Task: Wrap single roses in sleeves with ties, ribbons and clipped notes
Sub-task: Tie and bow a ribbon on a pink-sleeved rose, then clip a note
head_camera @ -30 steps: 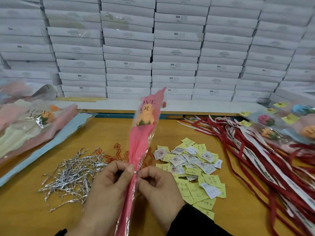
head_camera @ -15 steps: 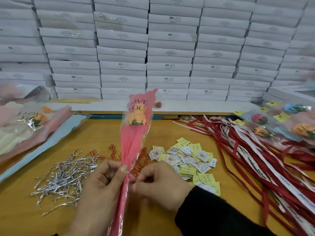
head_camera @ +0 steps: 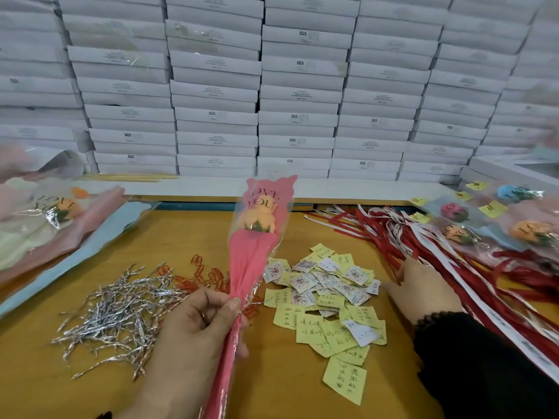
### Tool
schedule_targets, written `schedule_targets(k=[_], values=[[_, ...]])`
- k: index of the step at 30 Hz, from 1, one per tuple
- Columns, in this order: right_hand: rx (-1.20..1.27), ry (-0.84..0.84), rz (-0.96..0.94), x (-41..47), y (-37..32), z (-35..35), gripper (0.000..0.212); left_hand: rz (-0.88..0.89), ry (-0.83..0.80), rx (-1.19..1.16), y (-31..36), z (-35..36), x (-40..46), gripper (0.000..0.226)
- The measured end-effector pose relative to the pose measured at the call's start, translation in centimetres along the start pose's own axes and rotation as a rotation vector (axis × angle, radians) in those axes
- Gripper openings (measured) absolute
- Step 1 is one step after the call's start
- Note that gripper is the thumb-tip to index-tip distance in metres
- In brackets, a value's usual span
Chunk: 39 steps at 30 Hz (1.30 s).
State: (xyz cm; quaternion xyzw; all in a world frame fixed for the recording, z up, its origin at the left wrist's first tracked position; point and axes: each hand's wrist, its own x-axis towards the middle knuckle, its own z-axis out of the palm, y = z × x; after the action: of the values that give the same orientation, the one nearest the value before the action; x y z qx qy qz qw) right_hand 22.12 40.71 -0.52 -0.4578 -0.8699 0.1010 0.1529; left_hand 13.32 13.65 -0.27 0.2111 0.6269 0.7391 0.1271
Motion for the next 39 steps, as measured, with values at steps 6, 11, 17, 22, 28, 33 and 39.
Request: schedule_targets(k=[6,11,17,22,28,33,39], values=[[-0.058,0.014,0.03,0.3,0.8,0.2,0.014,0.006,-0.003,0.041,0.1,0.1,-0.1,0.016],[0.015,0.106,0.022,0.4,0.6,0.1,0.015,-0.009,-0.006,0.061,0.0,0.1,0.1,0.017],[0.285,0.183,0.053,1.0,0.7,0.5,0.011,-0.017,-0.011,0.068,0.1,0.5,0.1,0.019],[0.128,0.093,0.043,1.2,1.0,0.4,0.019,-0.048,-0.004,0.021,0.6,0.9,0.3,0.016],[-0.056,0.088,0.023,1.3,0.7,1.2,0.016,-0.117,-0.001,-0.071,0.9,1.7,1.4,0.009],[0.775,0.161,0.087,2.0,0.3,0.8,0.012,-0.19,-0.024,-0.172,0.2,1.7,1.3,0.011],[1.32,-0.171,0.242,1.2,-1.1,-1.1,0.012,-0.216,-0.015,-0.265,-0.5,1.4,1.3,0.017]])
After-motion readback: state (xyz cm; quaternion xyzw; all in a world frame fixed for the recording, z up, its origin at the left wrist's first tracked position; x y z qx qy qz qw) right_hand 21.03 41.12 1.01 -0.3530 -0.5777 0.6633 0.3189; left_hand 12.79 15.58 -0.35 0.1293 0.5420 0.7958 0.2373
